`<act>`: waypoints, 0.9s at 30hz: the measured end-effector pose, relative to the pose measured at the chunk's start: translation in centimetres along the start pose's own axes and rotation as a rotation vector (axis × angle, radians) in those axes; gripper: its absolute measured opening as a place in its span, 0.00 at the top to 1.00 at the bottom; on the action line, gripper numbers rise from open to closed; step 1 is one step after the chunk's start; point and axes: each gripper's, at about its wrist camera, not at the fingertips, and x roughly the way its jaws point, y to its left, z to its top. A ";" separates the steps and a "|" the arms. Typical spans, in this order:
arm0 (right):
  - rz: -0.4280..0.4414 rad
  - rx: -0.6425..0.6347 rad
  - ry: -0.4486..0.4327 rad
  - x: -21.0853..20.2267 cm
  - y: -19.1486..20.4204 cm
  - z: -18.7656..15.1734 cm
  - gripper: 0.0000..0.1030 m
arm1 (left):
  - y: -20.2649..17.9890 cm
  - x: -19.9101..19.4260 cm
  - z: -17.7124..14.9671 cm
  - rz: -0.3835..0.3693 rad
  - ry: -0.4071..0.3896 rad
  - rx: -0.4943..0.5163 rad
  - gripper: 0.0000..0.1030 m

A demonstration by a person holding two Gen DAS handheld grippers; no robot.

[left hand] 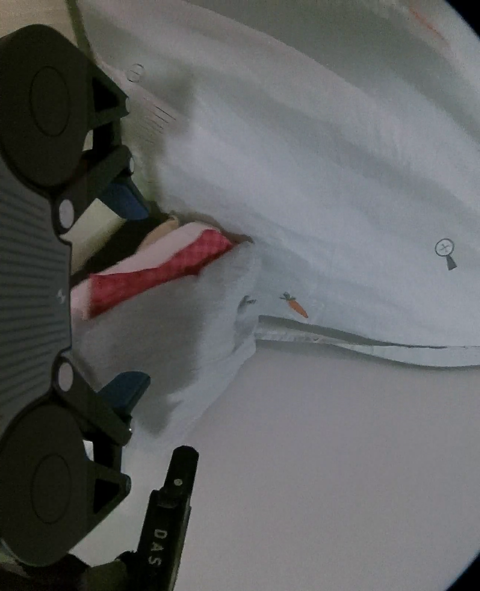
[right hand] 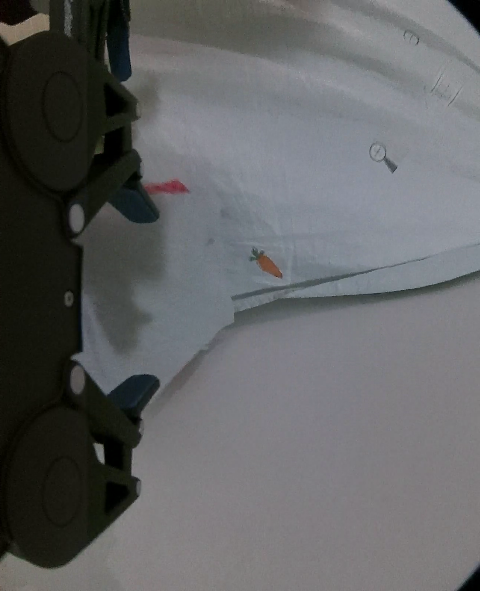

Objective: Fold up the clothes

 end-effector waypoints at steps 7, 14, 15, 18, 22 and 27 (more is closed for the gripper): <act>-0.036 0.046 0.037 -6.4 0.8 -5.5 0.14 | 1.2 -3.9 -4.8 -0.039 0.059 -0.009 0.13; -0.056 -0.020 0.121 -10.3 0.7 -10.4 0.14 | 0.6 -6.4 -9.4 -0.067 0.098 -0.063 0.13; -0.057 -0.024 0.129 -10.6 0.6 -10.9 0.14 | 0.4 -6.6 -10.0 -0.073 0.104 -0.069 0.13; -0.063 -0.026 0.147 -11.9 0.1 -12.4 0.14 | -0.3 -7.8 -12.1 -0.064 0.118 -0.066 0.06; -0.070 0.001 0.165 -13.1 -0.9 -13.9 0.14 | -0.8 -8.4 -14.3 -0.054 0.139 -0.032 0.03; -0.068 0.018 0.160 -13.2 -1.6 -14.2 0.14 | -1.2 -8.3 -15.3 -0.004 0.160 0.021 0.00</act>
